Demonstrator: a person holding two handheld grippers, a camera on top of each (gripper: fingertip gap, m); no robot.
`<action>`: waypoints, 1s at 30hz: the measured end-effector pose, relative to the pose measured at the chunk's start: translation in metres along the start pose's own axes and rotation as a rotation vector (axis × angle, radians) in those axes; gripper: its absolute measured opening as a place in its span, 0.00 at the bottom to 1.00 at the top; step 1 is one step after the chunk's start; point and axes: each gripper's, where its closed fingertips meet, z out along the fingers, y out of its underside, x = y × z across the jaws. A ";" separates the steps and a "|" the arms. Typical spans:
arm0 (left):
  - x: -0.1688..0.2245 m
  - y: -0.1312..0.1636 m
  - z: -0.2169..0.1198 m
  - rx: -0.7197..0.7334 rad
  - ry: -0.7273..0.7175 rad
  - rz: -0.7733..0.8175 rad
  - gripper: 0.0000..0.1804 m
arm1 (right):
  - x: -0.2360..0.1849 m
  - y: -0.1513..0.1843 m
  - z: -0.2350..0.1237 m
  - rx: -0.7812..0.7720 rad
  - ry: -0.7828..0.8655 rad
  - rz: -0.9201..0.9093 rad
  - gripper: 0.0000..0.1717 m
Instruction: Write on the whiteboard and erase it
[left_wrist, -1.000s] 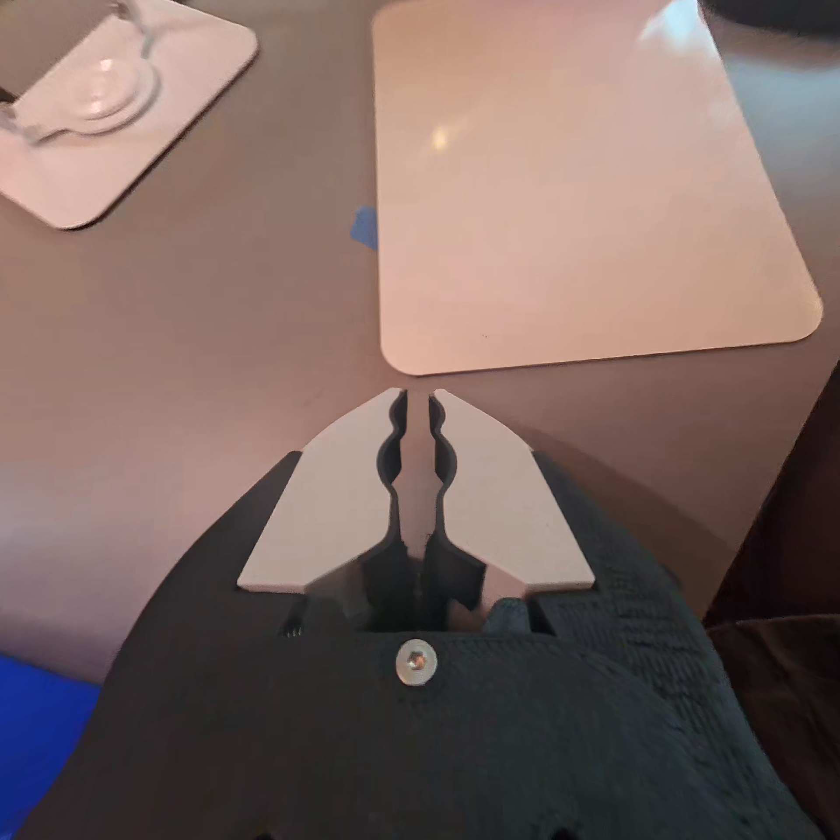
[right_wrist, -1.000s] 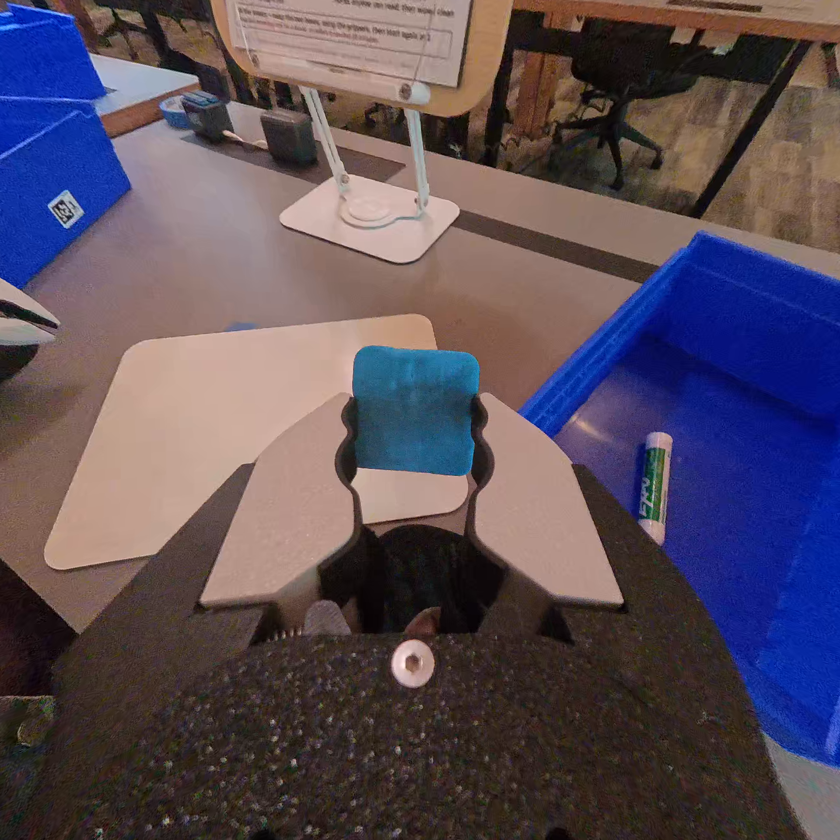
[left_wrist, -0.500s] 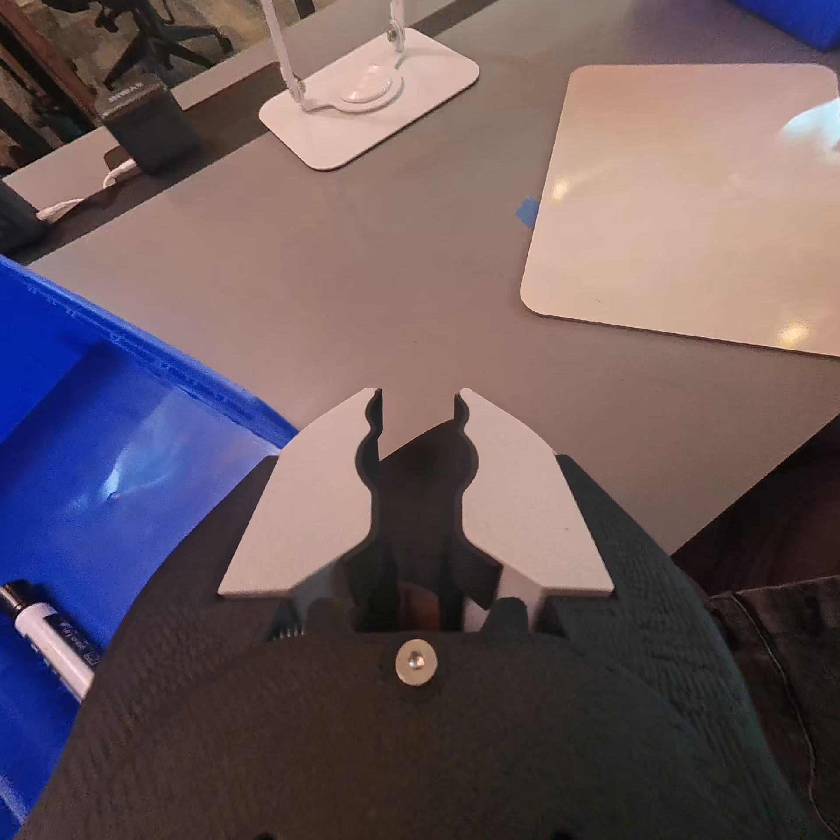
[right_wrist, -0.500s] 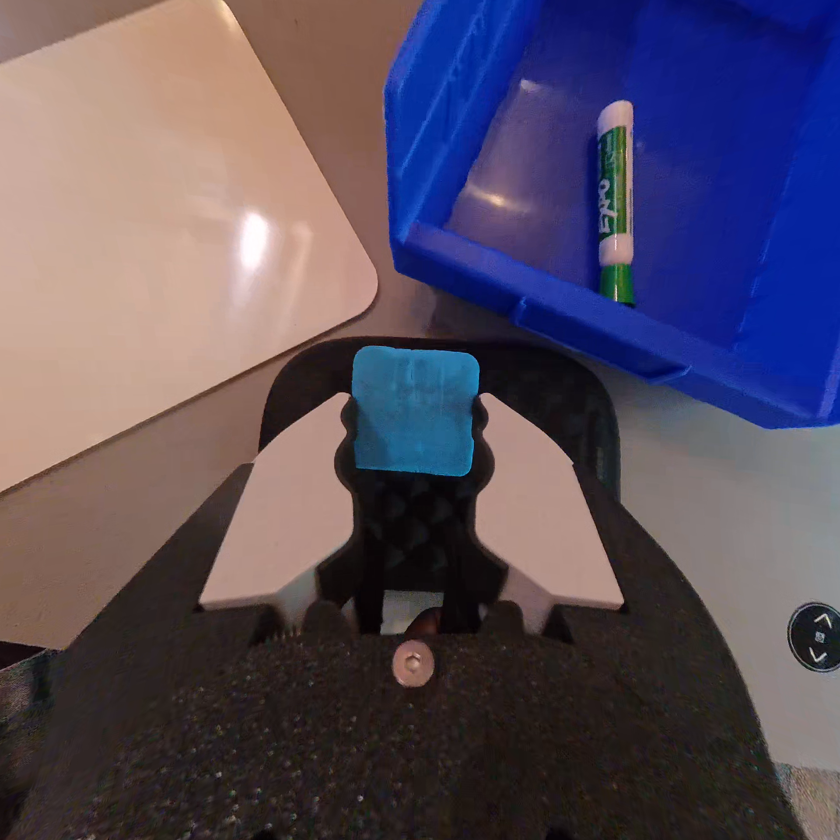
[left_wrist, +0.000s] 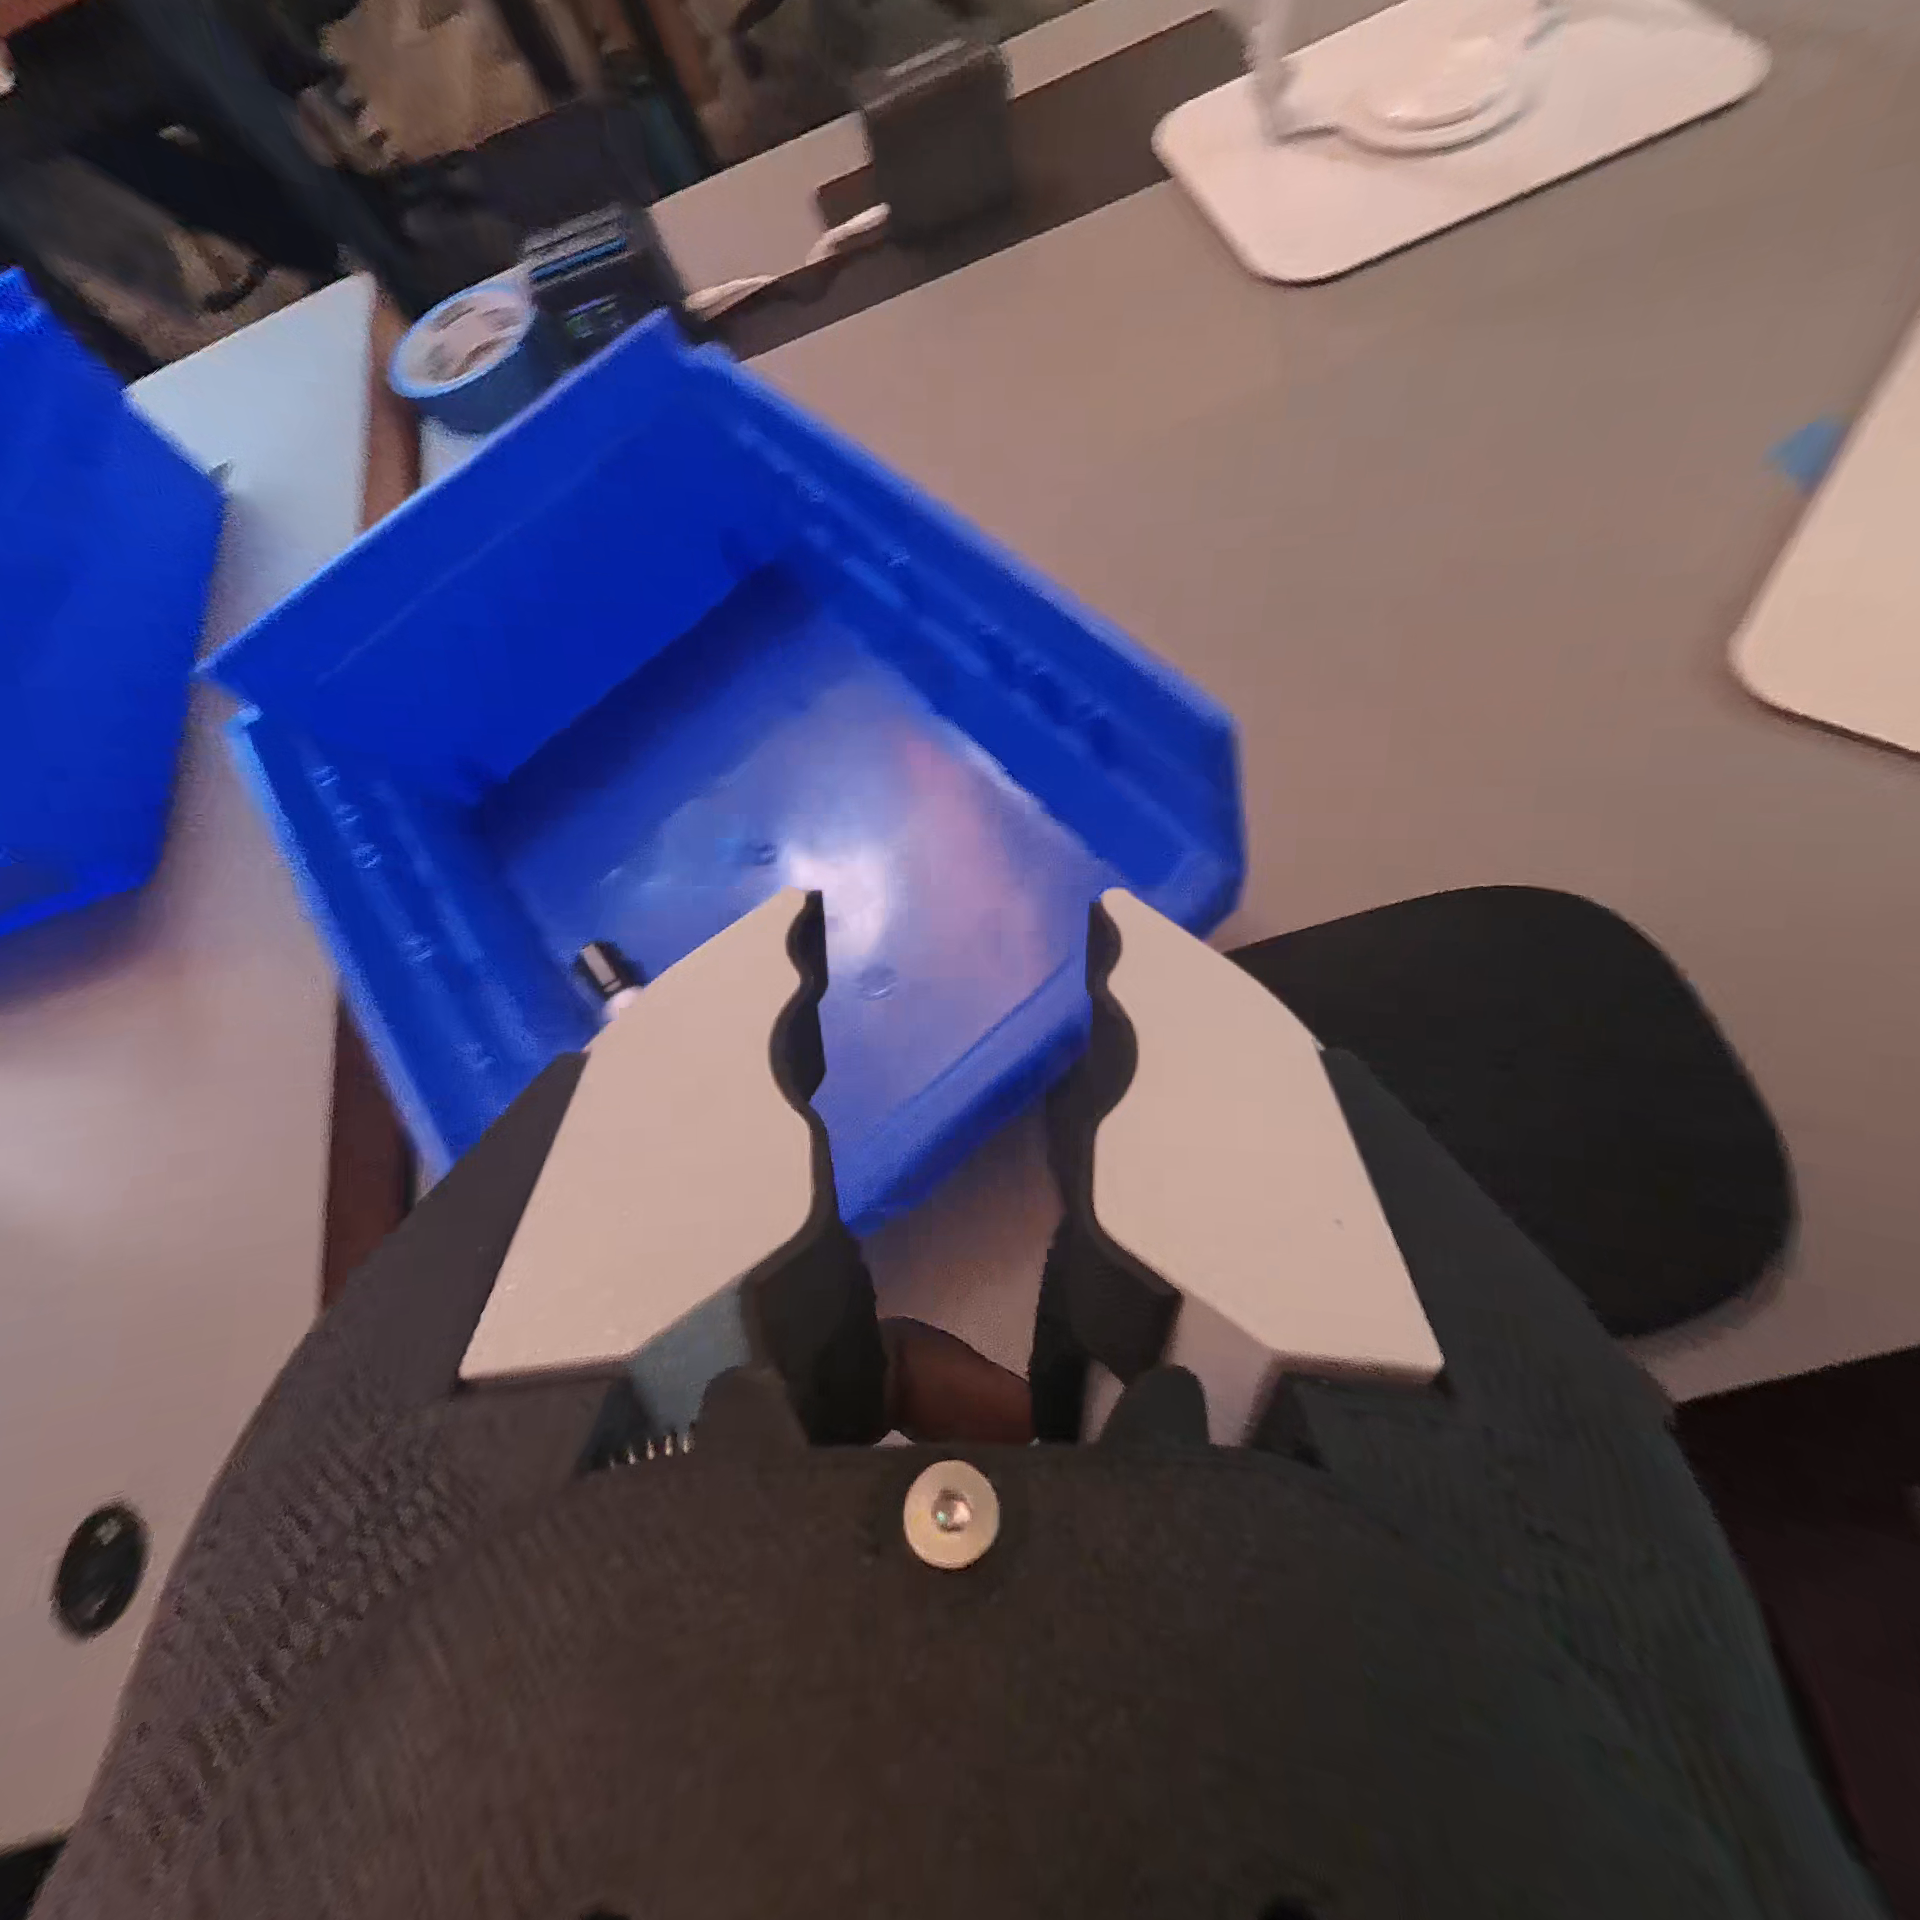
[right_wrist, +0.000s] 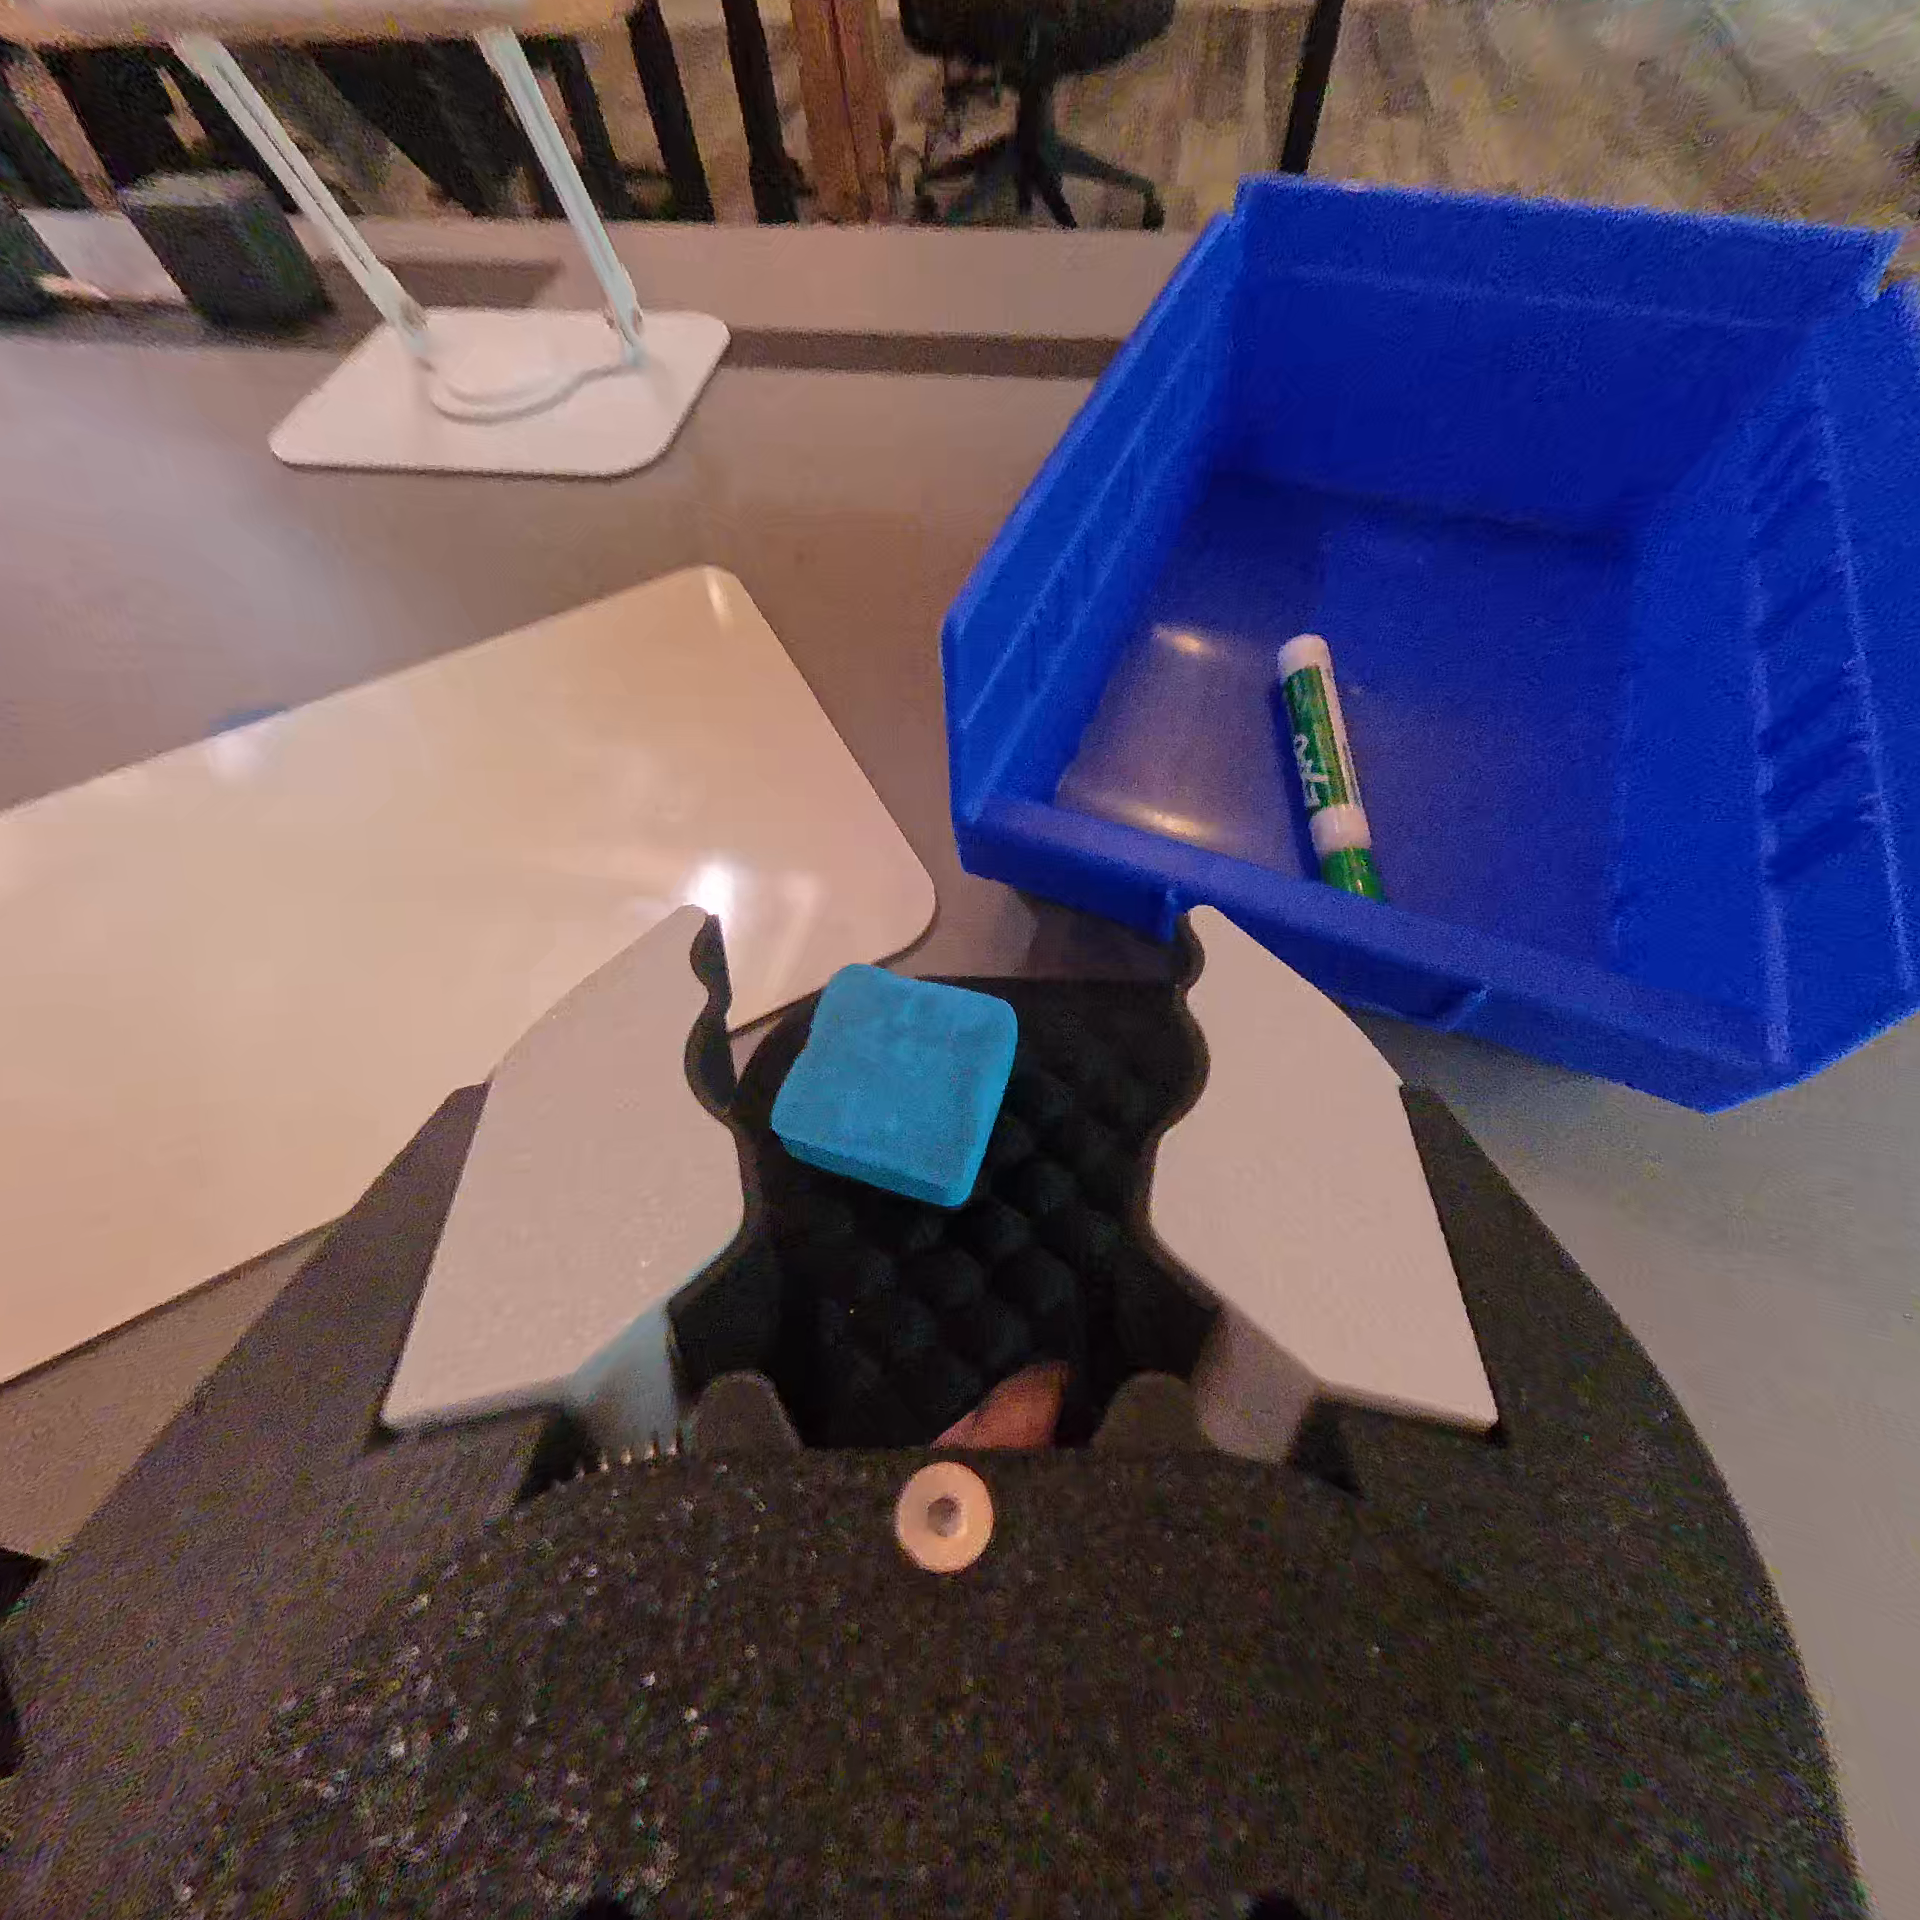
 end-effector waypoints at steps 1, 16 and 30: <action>-0.012 0.003 -0.002 -0.019 -0.021 -0.016 0.27 | -0.003 -0.006 -0.003 0.042 -0.020 0.012 0.47; -0.087 0.103 0.065 -0.762 -0.157 -0.019 0.25 | -0.027 -0.026 -0.020 0.180 -0.094 -0.002 0.38; -0.097 0.129 0.086 -1.001 -0.299 -0.044 0.18 | -0.027 -0.027 -0.008 0.167 -0.119 -0.037 0.33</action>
